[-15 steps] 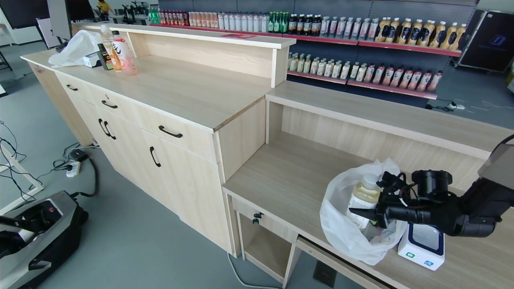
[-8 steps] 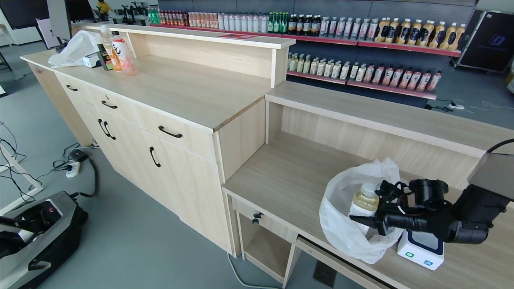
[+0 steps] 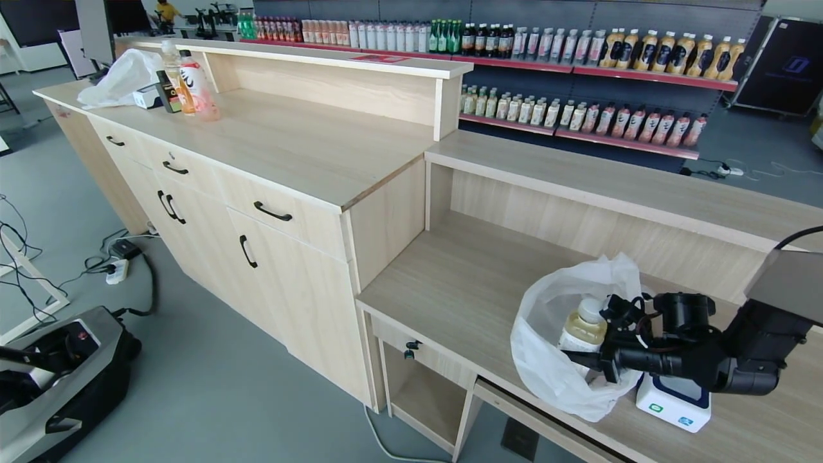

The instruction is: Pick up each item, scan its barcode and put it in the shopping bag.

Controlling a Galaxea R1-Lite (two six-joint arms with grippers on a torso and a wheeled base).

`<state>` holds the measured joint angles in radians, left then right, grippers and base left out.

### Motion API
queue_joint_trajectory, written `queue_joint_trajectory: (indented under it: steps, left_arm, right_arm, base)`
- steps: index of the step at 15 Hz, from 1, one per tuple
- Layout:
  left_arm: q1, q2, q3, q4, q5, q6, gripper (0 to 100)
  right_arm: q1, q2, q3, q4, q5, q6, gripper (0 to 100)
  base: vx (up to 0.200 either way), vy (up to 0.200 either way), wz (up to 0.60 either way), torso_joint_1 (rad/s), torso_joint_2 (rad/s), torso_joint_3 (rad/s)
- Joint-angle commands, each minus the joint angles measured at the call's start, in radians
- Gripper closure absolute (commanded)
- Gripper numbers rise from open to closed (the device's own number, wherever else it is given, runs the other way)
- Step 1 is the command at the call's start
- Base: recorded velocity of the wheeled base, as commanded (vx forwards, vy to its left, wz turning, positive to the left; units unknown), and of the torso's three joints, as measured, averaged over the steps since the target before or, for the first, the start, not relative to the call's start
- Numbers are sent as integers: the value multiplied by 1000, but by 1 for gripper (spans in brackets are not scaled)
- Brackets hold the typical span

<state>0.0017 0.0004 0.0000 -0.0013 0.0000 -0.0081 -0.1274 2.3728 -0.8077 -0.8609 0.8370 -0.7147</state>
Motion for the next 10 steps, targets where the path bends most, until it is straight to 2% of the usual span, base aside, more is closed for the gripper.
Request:
queue_joint_trajectory:
  steps: [1, 7, 8, 10]
  left_arm:
    - [0, 0, 0, 0, 0, 0, 0]
    - [0, 0, 0, 0, 0, -1, 0]
    - [0, 0, 0, 0, 0, -1, 0]
    - [0, 0, 0, 0, 0, -1, 0]
  right_arm:
    - [0, -4, 1, 2, -1, -2, 0]
    - [-4, -119, -8, 26, 36, 32, 0]
    - [-6, -190, -8, 52, 76, 93, 0]
    - [-12, -294, -10, 83, 79, 181, 0]
  base:
    - [0, 0, 0, 0, 0, 0]
    - [0, 0, 0, 0, 0, 0]
    - [0, 0, 0, 0, 0, 0]
    - [0, 0, 0, 0, 0, 0]
